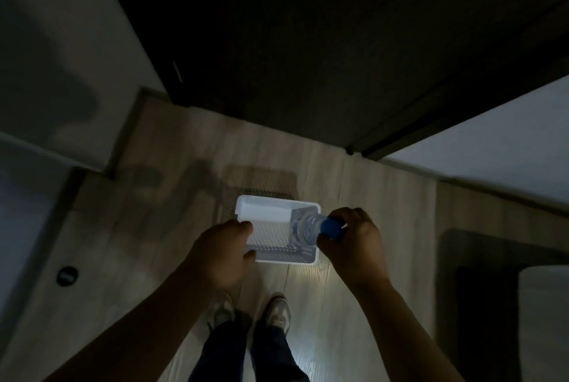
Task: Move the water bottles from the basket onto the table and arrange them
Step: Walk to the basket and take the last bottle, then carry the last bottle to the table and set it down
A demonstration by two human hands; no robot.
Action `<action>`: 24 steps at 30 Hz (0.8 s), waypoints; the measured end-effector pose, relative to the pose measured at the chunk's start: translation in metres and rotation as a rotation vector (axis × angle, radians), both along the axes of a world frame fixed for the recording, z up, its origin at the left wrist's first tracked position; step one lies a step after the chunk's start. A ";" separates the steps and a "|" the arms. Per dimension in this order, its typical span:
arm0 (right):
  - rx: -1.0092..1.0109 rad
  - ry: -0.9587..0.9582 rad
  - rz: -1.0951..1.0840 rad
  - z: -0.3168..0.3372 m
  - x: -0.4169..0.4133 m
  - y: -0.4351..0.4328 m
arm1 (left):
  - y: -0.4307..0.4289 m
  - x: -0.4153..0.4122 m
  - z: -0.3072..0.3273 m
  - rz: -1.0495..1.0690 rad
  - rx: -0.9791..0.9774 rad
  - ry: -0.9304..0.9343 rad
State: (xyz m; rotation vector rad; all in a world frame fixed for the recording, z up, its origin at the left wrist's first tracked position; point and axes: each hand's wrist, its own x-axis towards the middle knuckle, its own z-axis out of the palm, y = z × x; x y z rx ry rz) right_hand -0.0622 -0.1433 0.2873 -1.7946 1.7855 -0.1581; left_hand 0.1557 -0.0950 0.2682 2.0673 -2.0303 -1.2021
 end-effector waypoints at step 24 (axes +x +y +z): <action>-0.409 -0.313 0.412 0.353 0.084 -0.037 | 0.016 0.042 0.327 0.498 -0.239 0.042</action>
